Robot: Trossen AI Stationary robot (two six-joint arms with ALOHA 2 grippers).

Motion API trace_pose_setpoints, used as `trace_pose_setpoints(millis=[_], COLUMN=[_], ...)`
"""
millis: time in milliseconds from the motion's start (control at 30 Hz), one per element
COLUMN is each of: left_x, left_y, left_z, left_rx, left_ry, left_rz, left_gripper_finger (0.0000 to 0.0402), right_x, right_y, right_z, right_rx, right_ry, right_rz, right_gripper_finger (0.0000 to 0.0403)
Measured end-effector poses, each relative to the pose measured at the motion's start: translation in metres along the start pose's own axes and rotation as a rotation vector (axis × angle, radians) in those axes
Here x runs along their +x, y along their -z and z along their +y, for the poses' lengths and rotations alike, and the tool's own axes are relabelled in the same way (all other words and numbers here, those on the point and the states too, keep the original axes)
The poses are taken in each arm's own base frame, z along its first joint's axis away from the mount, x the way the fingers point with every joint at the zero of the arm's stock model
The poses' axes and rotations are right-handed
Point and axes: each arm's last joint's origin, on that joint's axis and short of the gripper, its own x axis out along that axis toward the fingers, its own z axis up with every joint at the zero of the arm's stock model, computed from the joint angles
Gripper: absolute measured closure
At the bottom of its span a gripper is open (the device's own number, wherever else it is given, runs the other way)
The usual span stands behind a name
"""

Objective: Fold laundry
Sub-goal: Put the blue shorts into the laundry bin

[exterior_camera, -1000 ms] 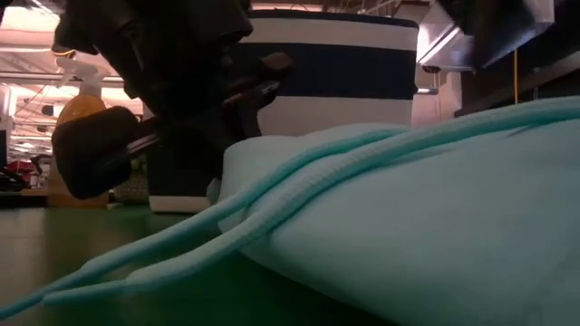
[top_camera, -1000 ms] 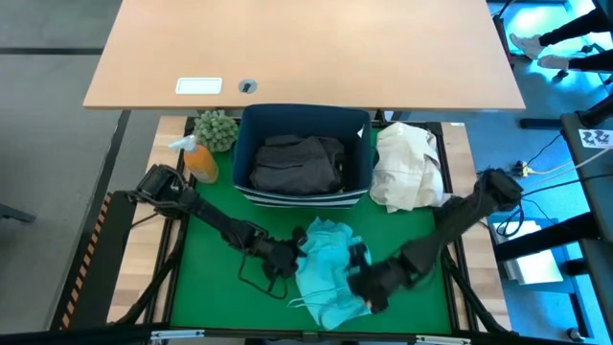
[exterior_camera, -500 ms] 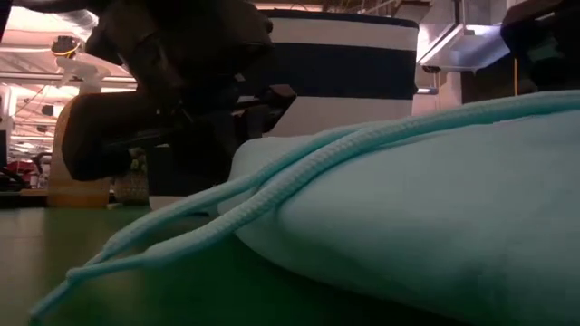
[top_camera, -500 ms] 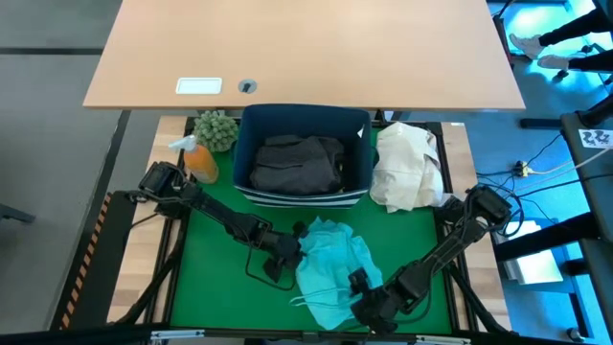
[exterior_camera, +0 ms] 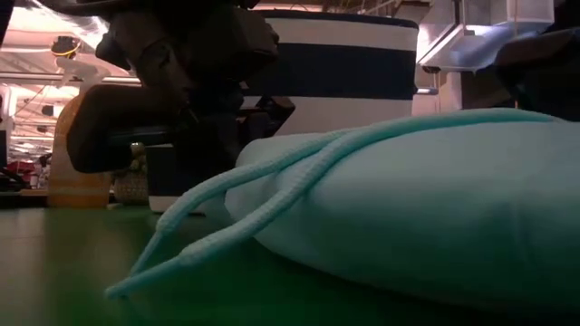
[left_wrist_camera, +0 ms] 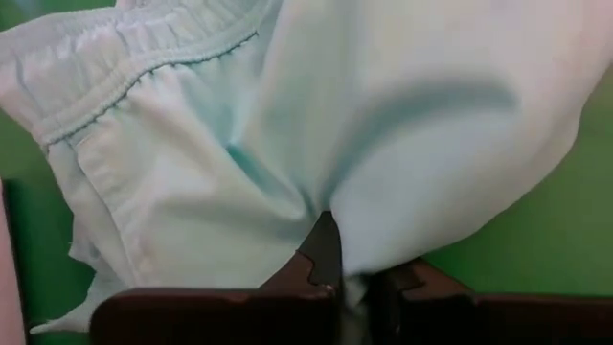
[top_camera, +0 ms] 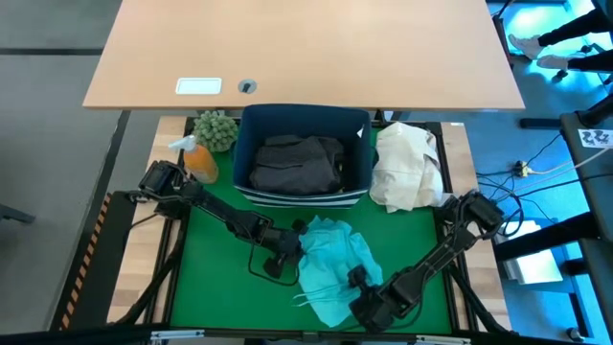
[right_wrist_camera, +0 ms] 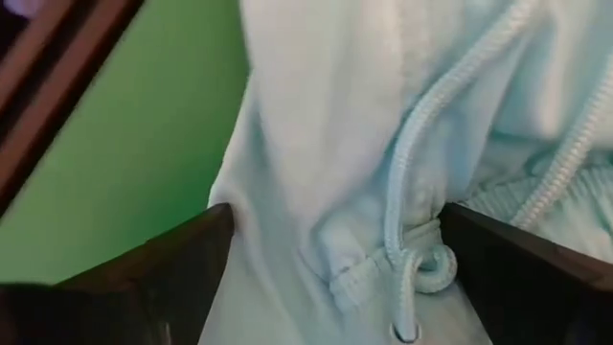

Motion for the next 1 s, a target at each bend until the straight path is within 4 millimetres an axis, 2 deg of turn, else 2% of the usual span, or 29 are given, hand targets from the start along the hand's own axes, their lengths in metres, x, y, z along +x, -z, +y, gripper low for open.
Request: trace_pose_setpoints(millis=[100,200,300,433,467,500,600,700,833,1000], left_x=[0.000,-0.001,-0.002,-0.008,-0.011,-0.016,-0.033,-0.055,-0.091,-0.145], left_y=[-0.002,-0.004,-0.006,-0.013,-0.016,-0.021,-0.040,-0.066,-0.104,-0.149], left_z=[-0.006,-0.013,-0.022,-0.034,-0.037,-0.039,-0.046,-0.051,-0.051,-0.044], left_rx=[0.018,0.036,0.056,0.066,0.058,0.053,0.064,0.096,0.109,0.138], left_ry=[0.011,0.025,0.023,0.032,0.037,0.039,0.019,-0.012,-0.060,-0.138], left_rz=[0.001,-0.002,-0.003,-0.021,-0.027,-0.023,0.017,0.039,0.036,0.036], left_gripper_finger=[0.0395,0.0395,0.0395,0.0395,0.0395,0.0395,0.0395,0.0395,0.0395,0.0395], right_x=[0.000,-0.001,-0.001,-0.004,-0.007,-0.010,-0.027,-0.048,-0.077,-0.126], right_y=[0.002,0.003,0.004,-0.001,-0.003,-0.007,-0.020,-0.032,-0.048,-0.066], right_z=[-0.002,-0.004,-0.005,-0.006,-0.007,-0.007,-0.010,-0.014,-0.021,-0.033], right_rx=[0.022,0.031,0.070,0.091,0.088,0.083,0.076,0.038,-0.015,-0.078], right_ry=[0.061,0.107,0.136,0.160,0.160,0.163,0.217,0.266,0.334,0.438], right_rz=[0.009,0.010,0.006,0.012,0.017,0.022,0.021,0.033,0.029,-0.031], right_gripper_finger=[0.0055,0.0110,0.0197,0.0345,0.0371,0.0382,0.0379,0.0392,0.0392,0.0392])
